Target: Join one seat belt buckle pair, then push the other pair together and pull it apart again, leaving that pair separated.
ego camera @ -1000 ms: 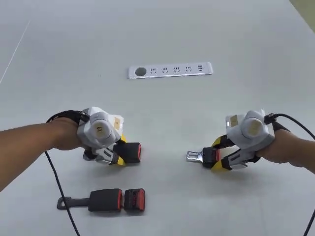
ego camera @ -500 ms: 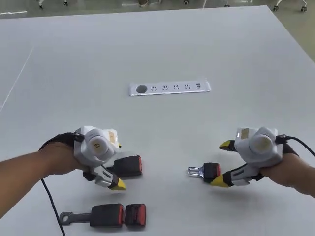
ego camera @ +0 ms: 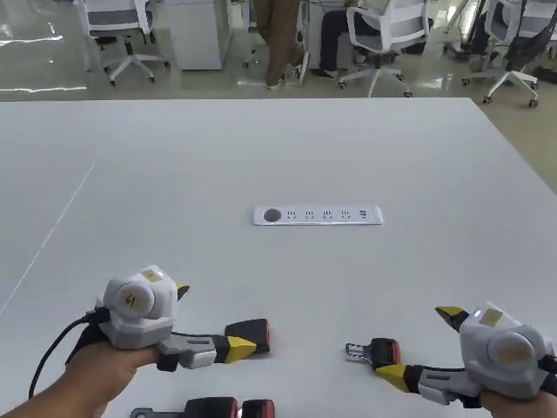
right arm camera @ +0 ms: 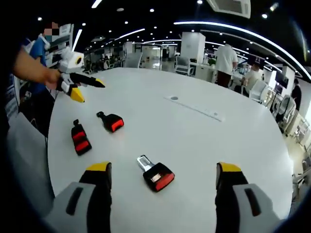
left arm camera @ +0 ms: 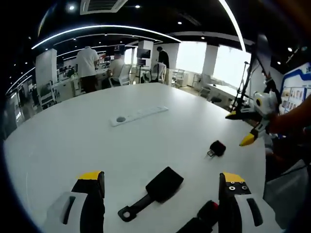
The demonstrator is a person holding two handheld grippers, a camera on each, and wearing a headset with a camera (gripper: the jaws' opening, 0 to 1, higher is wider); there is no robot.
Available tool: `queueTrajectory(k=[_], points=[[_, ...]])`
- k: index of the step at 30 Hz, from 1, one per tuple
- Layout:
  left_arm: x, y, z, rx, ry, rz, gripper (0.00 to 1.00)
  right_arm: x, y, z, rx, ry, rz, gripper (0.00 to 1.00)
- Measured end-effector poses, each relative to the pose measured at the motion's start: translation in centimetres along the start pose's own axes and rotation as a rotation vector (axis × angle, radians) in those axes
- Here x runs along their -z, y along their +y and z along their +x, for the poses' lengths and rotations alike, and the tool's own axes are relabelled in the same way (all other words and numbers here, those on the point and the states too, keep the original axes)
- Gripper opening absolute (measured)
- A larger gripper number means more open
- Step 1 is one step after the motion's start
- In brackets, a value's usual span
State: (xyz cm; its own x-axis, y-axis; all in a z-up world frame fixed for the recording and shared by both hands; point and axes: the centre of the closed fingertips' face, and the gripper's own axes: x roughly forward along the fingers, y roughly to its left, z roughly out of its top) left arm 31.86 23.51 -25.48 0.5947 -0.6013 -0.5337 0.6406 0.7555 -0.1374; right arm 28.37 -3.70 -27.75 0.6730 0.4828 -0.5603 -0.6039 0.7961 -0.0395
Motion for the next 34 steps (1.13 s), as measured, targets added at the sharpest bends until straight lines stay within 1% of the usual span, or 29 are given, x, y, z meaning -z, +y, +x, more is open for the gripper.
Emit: queueTrajectory(k=[1,2,3,4,5,6,8,10,12,14,15,16,18,19,20,22,23,25,28,30,31,33,34], points=[[0.2,-0.2,-0.5,-0.003,0.003,0.005,1.00,-0.3,0.0,-0.5,0.029,-0.019,0.014,0.90],[0.1,-0.6,-1.2,-0.011,0.002,0.001,1.00,-0.5,0.0,-0.7,0.037,-0.025,0.013,0.90],[0.2,-0.7,-1.7,-0.018,0.001,-0.003,1.00,-0.7,0.5,-1.3,0.041,-0.028,0.008,0.90],[0.2,-0.8,-2.2,-0.028,-0.006,-0.005,1.00,-0.9,0.7,-1.6,0.047,-0.028,0.011,0.90],[0.1,-0.9,-2.9,-0.038,-0.027,-0.019,1.00,-1.1,0.9,-2.0,0.061,-0.039,0.012,0.90],[-0.1,-1.2,-3.5,-0.040,-0.042,-0.028,1.00,-1.4,1.1,-2.3,0.066,-0.049,0.010,0.90],[0.0,-1.9,-4.8,-0.053,-0.052,-0.027,1.00,-1.9,1.7,-2.9,0.067,-0.075,0.030,0.90],[0.4,-2.0,-5.9,-0.073,-0.060,-0.027,1.00,-2.2,2.5,-3.5,0.071,-0.090,0.025,0.91],[1.0,-2.4,-7.1,-0.084,-0.072,-0.058,1.00,-2.0,3.1,-4.1,0.078,-0.090,0.019,0.91],[1.7,-2.7,-7.9,-0.097,-0.070,-0.063,1.00,-2.0,3.8,-4.7,0.080,-0.108,0.031,0.91],[2.2,-3.0,-8.5,-0.104,-0.070,-0.062,1.00,-1.7,4.0,-5.0,0.081,-0.110,0.031,0.92],[2.8,-2.8,-8.8,-0.106,-0.067,-0.068,1.00,-1.6,4.2,-5.2,0.084,-0.111,0.030,0.92],[3.9,-2.9,-9.9,-0.119,-0.068,-0.090,1.00,-1.0,4.6,-6.0,0.091,-0.117,0.053,0.93],[4.3,-3.0,-10.2,-0.119,-0.068,-0.100,1.00,-0.8,4.6,-6.2,0.097,-0.120,0.053,0.93],[5.0,-3.0,-10.7,-0.124,-0.062,-0.103,1.00,-0.6,4.7,-6.4,0.101,-0.120,0.056,0.93],[5.7,-3.3,-11.3,-0.135,-0.053,-0.104,1.00,0.1,5.0,-7.0,0.106,-0.116,0.065,0.94],[6.3,-3.2,-11.7,-0.136,-0.051,-0.115,1.00,0.4,5.2,-7.3,0.109,-0.114,0.064,0.94],[7.1,-3.3,-12.3,-0.139,-0.054,-0.133,1.00,0.9,5.4,-7.8,0.110,-0.115,0.069,0.94],[7.7,-3.4,-13.1,-0.144,-0.057,-0.138,0.98,1.1,5.9,-8.5,0.107,-0.115,0.070,0.94],[8.3,-3.4,-13.7,-0.148,-0.048,-0.166,0.98,1.1,6.2,-8.9,0.108,-0.126,0.071,0.95],[8.6,-3.3,-14.1,-0.151,-0.051,-0.169,0.98,1.2,6.4,-9.2,0.106,-0.132,0.082,0.95],[8.5,-2.9,-14.8,-0.169,-0.076,-0.171,0.96,1.6,6.8,-9.4,0.107,-0.130,0.079,0.95],[8.6,-2.8,-15.1,-0.175,-0.079,-0.175,0.95,1.8,6.9,-9.4,0.108,-0.127,0.077,0.95]])
